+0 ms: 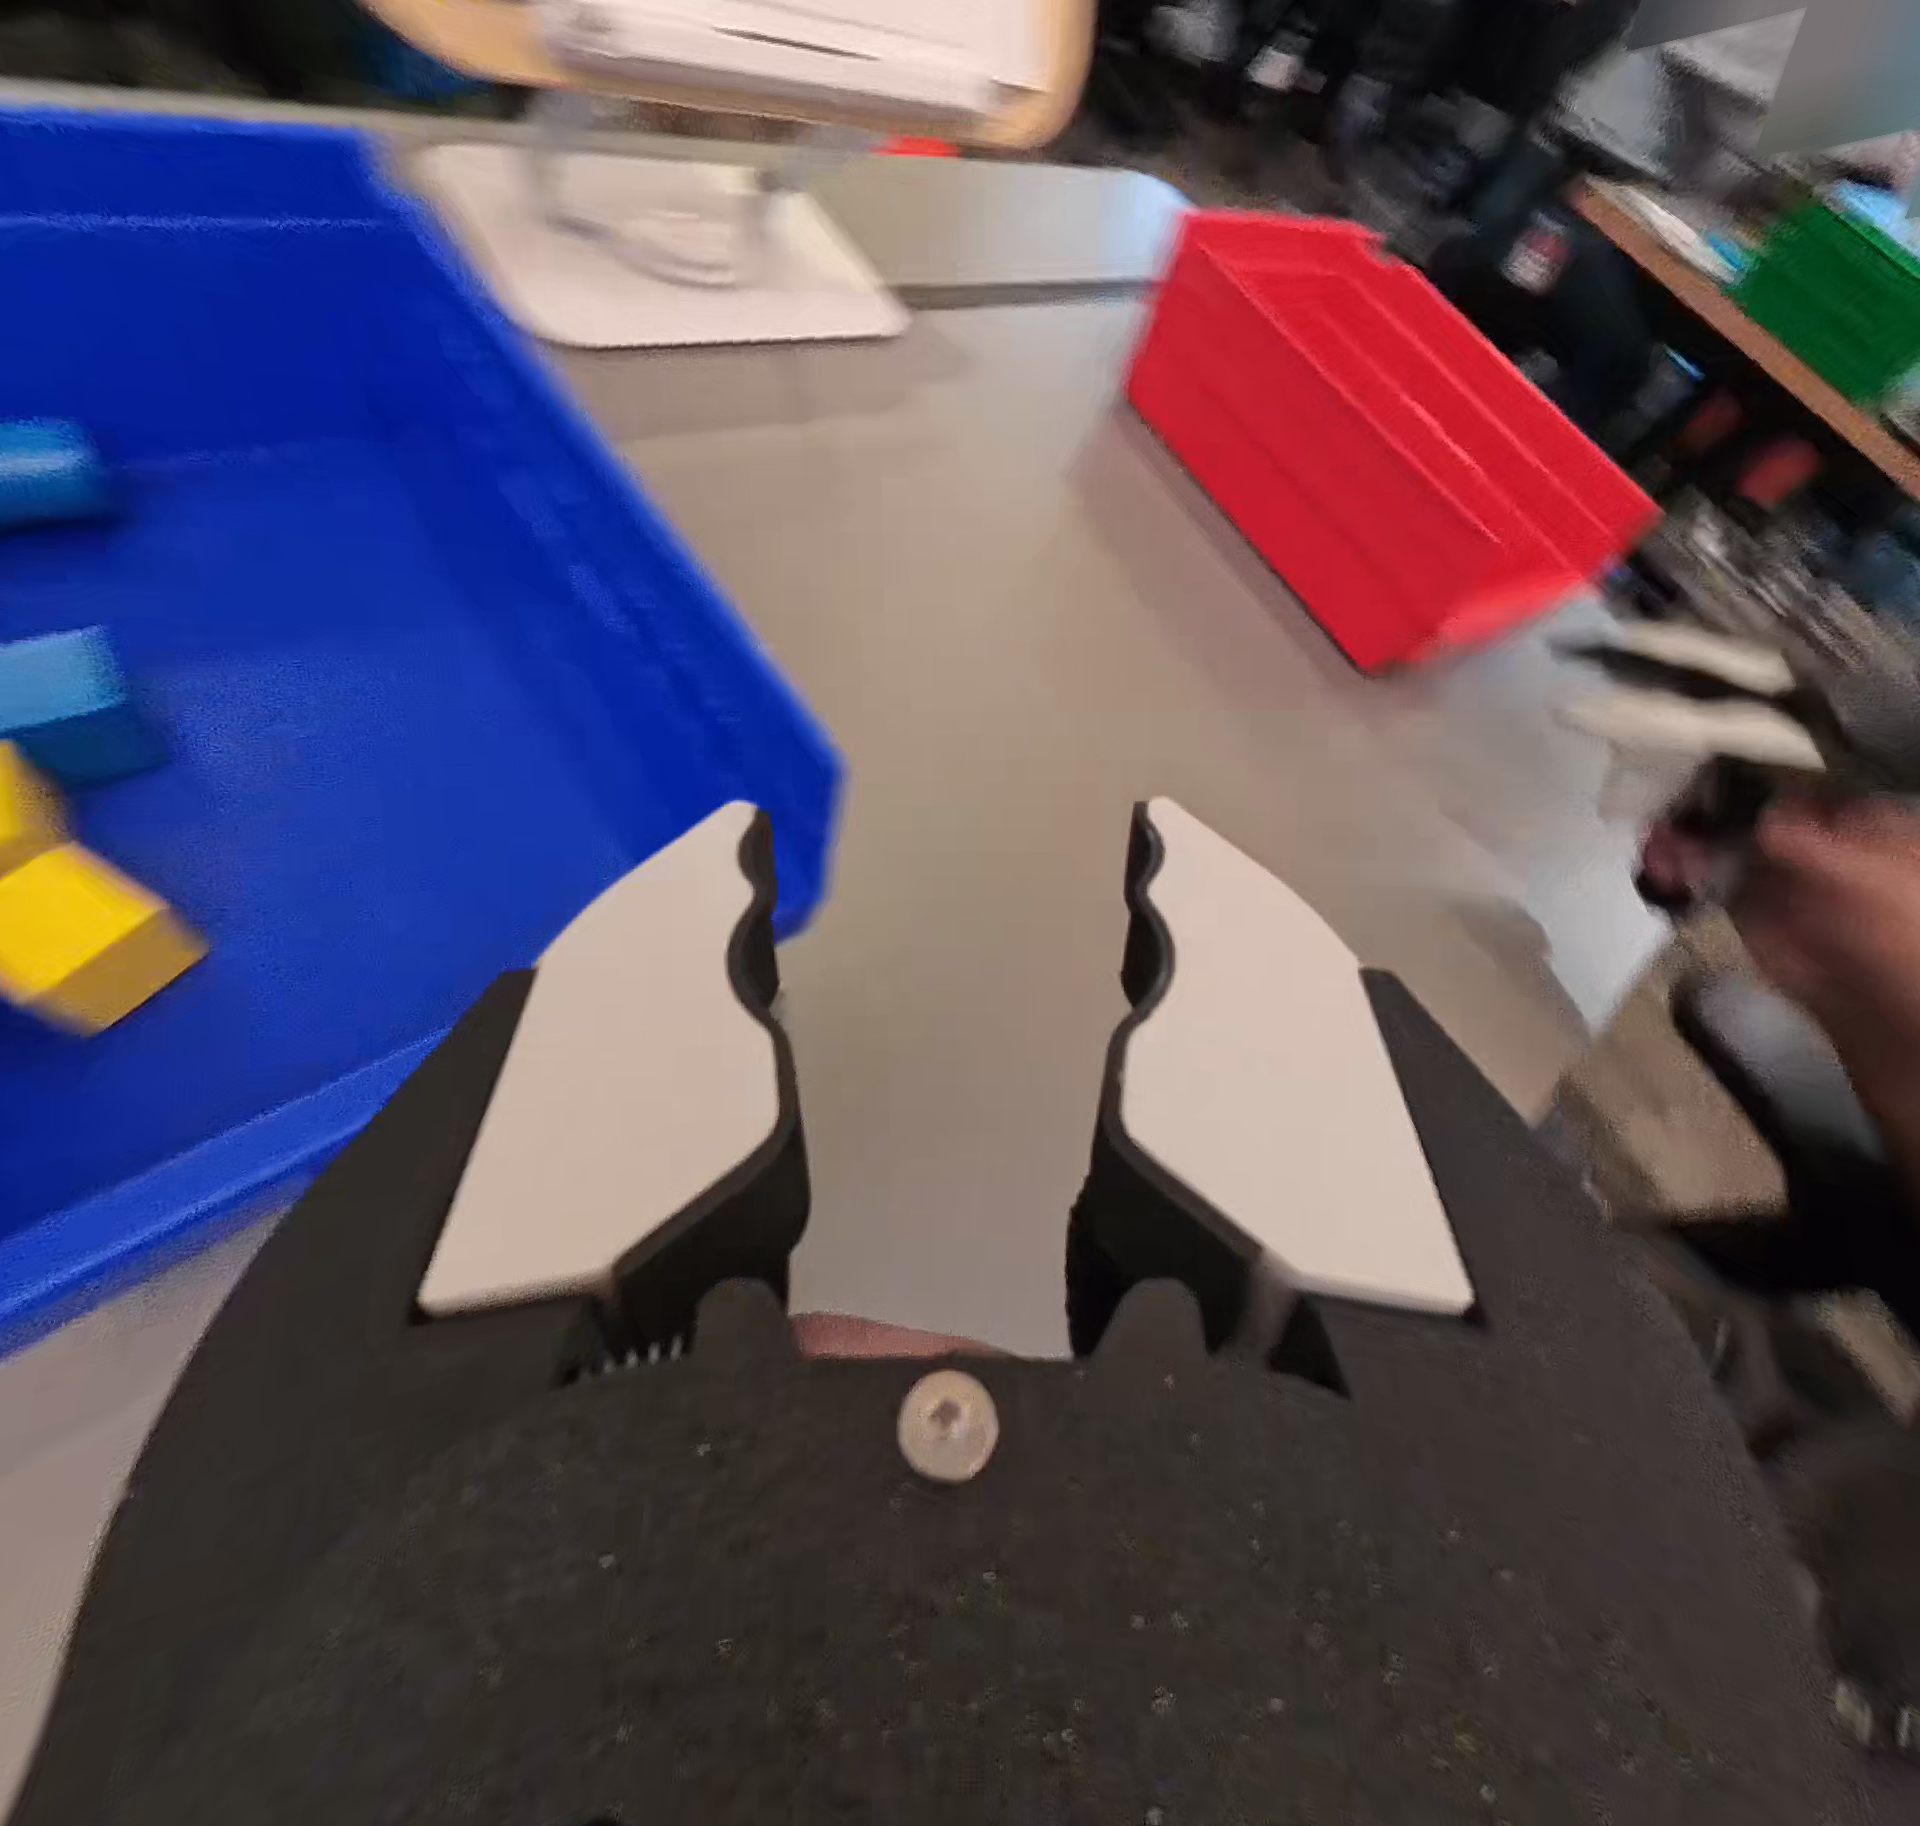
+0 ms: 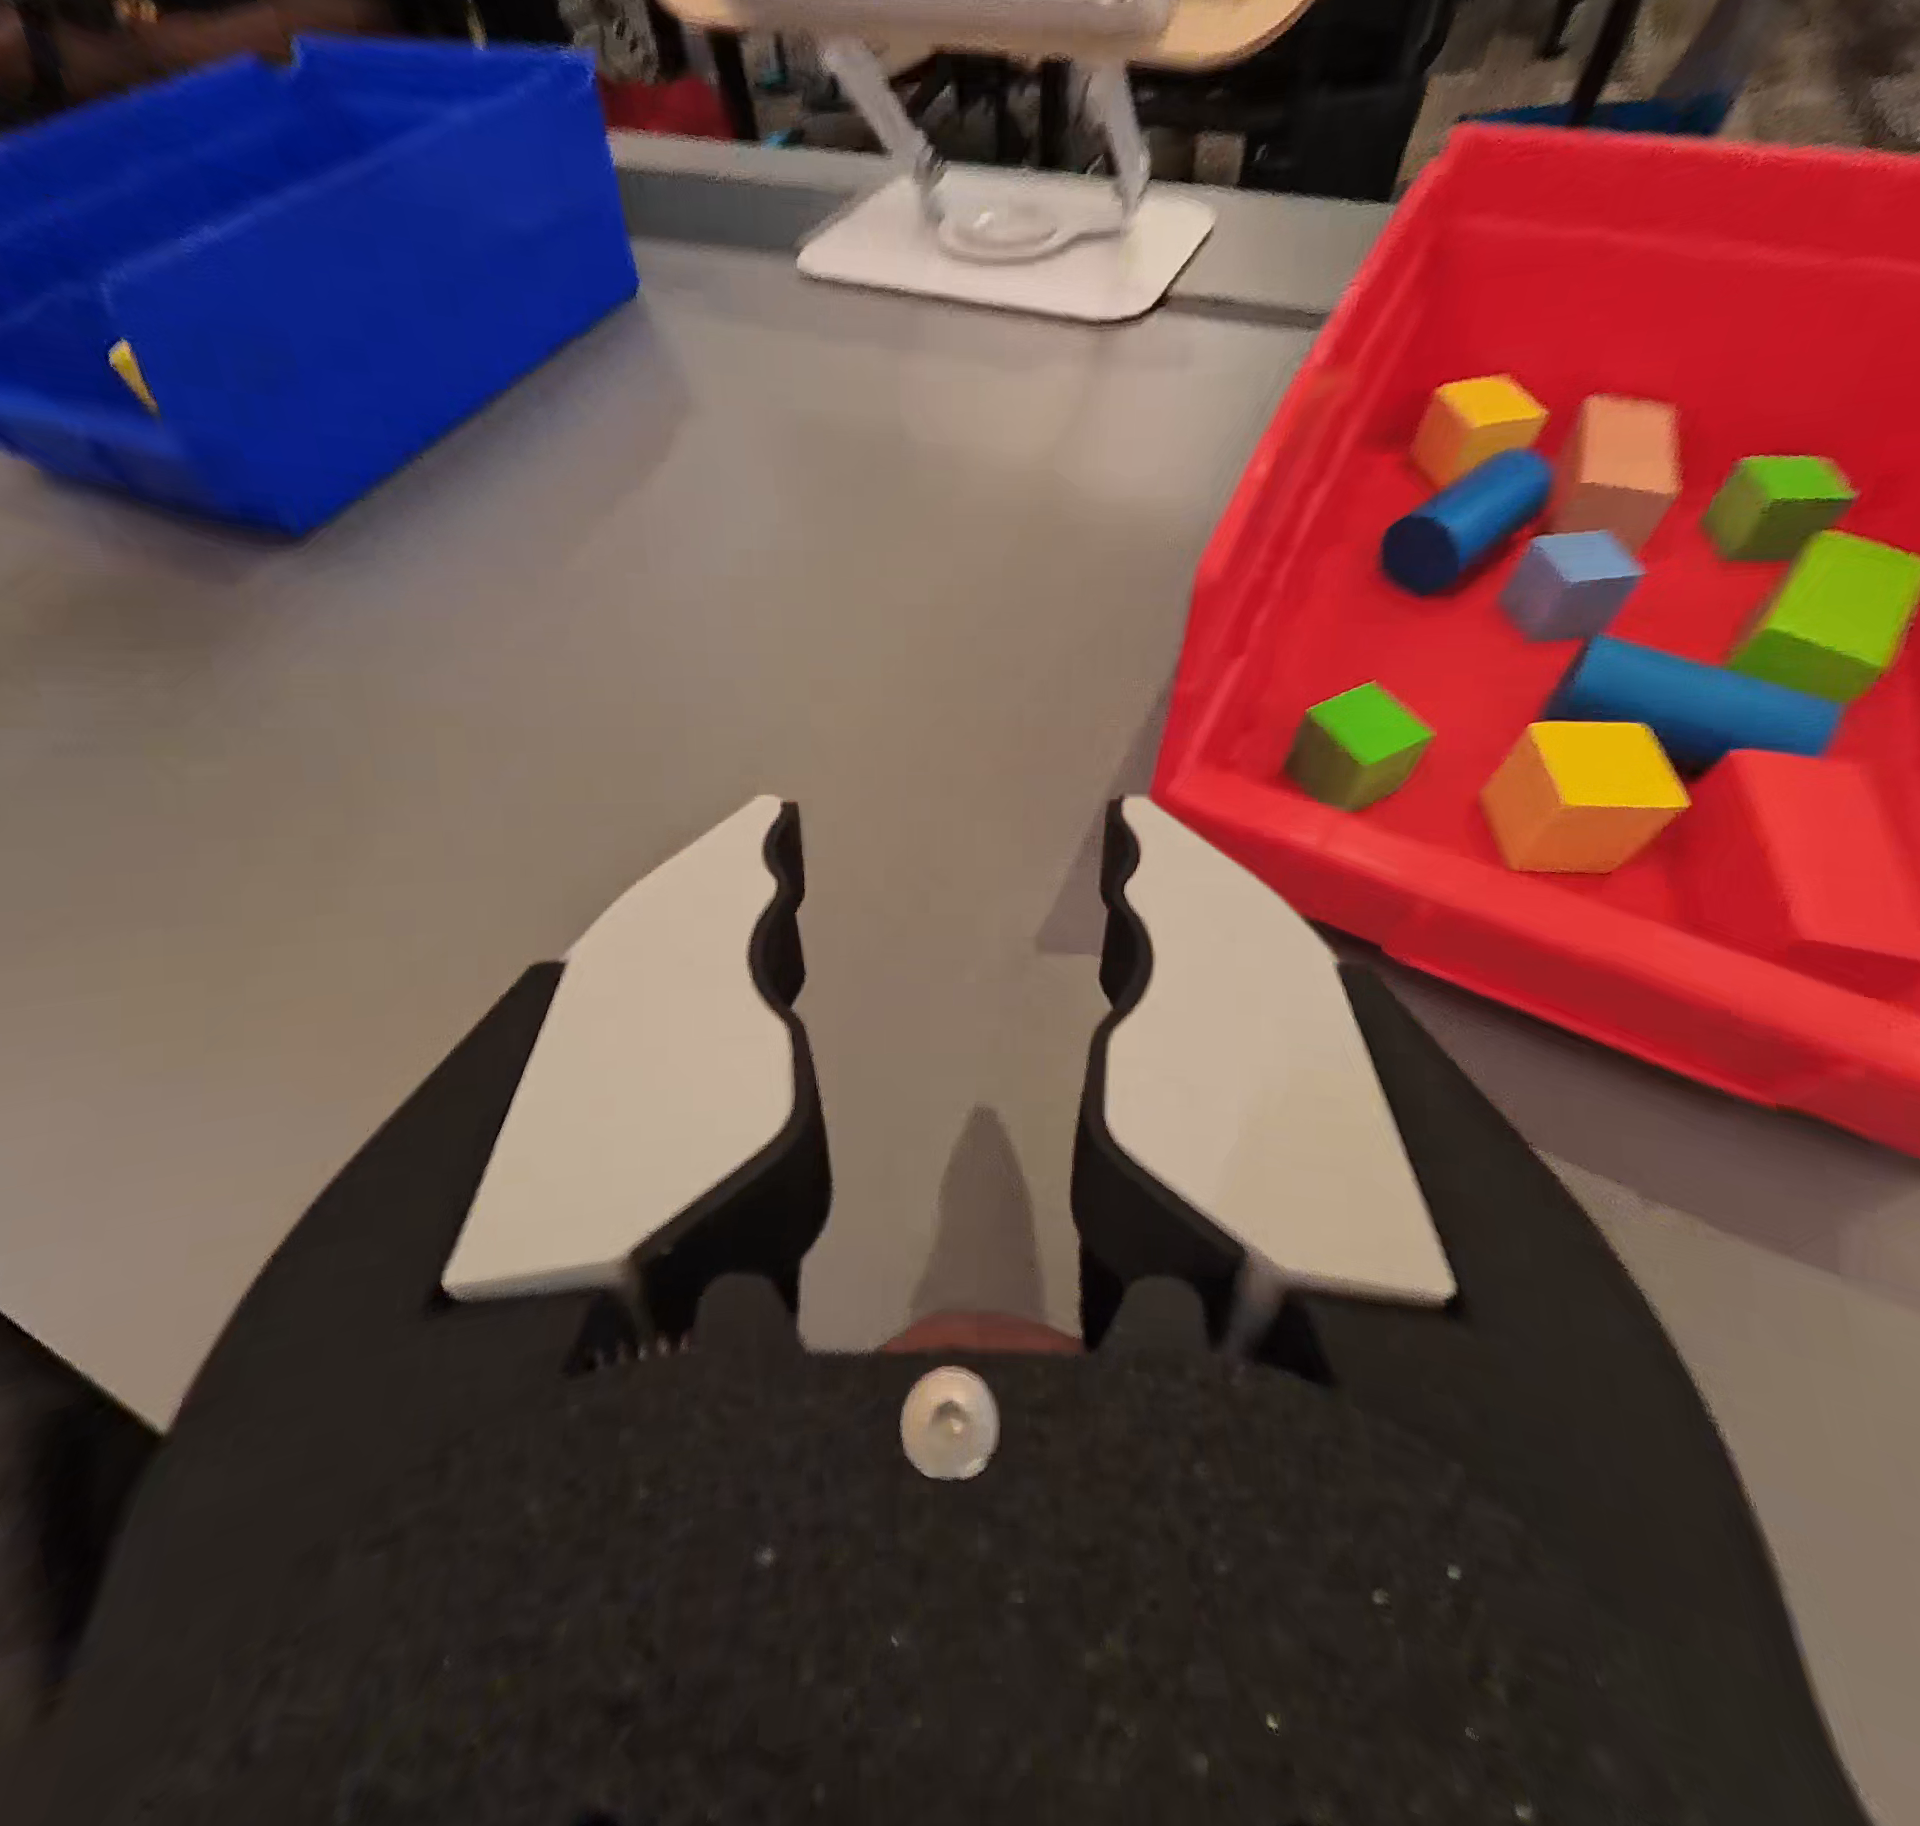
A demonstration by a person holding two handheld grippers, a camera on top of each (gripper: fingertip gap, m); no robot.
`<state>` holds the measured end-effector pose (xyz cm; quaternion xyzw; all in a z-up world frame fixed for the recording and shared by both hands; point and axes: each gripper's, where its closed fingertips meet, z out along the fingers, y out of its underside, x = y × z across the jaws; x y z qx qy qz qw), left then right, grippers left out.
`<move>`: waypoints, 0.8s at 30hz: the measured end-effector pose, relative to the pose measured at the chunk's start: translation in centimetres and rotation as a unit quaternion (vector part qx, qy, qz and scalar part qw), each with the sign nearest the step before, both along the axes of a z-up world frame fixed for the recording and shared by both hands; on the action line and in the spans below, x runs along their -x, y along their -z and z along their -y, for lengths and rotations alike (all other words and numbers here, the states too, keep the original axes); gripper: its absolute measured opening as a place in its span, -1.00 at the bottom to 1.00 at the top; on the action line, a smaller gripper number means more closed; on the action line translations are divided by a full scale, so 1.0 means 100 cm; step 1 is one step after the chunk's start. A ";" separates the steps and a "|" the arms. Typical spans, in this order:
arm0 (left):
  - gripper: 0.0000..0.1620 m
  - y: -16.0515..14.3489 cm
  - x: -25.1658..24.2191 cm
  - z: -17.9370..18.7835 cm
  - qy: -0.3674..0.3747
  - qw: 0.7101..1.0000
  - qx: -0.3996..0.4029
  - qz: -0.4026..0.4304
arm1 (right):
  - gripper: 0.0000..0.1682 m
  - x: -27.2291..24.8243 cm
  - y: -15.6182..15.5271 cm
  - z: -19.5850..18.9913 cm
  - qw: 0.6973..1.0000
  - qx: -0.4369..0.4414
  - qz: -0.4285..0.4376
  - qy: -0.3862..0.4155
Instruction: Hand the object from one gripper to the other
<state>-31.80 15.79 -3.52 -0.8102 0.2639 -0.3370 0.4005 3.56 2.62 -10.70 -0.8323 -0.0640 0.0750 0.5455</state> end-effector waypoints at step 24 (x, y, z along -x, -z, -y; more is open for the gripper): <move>-0.53 0.136 0.112 -0.143 -0.321 0.837 0.304 -0.323 | -0.38 0.017 0.021 0.010 0.995 0.041 0.064 -0.058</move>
